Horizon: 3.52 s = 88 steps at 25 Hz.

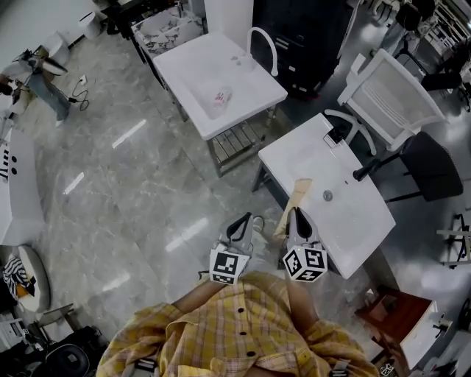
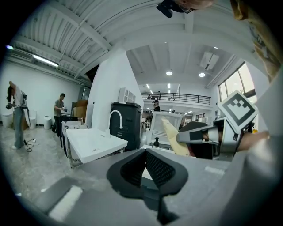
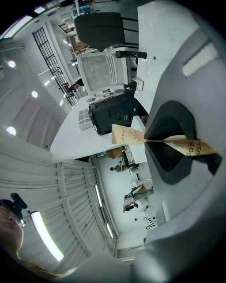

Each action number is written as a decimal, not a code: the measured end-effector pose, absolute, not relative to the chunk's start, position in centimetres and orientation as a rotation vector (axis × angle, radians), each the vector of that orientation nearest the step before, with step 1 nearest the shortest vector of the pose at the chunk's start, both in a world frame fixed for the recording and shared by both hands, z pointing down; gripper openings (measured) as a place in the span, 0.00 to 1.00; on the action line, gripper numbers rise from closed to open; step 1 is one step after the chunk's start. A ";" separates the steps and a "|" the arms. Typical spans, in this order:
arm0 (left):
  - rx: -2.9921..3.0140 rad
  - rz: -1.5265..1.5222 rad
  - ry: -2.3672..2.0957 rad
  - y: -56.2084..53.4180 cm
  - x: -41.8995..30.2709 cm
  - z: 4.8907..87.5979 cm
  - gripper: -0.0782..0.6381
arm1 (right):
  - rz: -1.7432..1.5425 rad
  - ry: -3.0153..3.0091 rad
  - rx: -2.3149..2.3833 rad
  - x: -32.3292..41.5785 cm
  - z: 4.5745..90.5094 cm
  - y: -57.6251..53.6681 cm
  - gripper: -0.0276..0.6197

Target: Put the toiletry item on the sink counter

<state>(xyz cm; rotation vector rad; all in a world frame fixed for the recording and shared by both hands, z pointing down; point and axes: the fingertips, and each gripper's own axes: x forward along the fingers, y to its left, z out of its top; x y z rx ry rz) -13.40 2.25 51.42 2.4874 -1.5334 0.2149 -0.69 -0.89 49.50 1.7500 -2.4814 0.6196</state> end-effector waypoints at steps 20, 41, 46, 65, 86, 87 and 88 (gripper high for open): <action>2.543 0.335 -1.460 -12.7 -10.9 53.0 0.11 | 0.896 -2.420 1.835 2.4 53.9 -16.0 0.07; 2.501 0.436 -1.393 -19.2 -8.8 56.5 0.11 | 1.404 -2.163 1.962 6.4 64.7 -25.6 0.07; 2.476 0.462 -1.400 -19.9 -8.6 57.5 0.11 | 1.440 -2.128 1.972 6.9 66.4 -27.7 0.07; 2.436 0.497 -1.397 -23.0 -6.9 60.0 0.11 | 1.769 -1.976 2.089 8.1 71.7 -33.9 0.07; 2.411 0.524 -1.404 -23.3 -6.8 61.1 0.11 | 2.041 -1.821 2.134 8.1 75.3 -35.6 0.06; 2.409 0.525 -1.407 -23.2 -6.9 61.1 0.11 | 2.037 -1.821 2.128 8.0 75.4 -35.5 0.06; 2.408 0.527 -1.410 -23.2 -6.9 61.1 0.11 | 2.034 -1.820 2.120 8.0 75.5 -35.4 0.07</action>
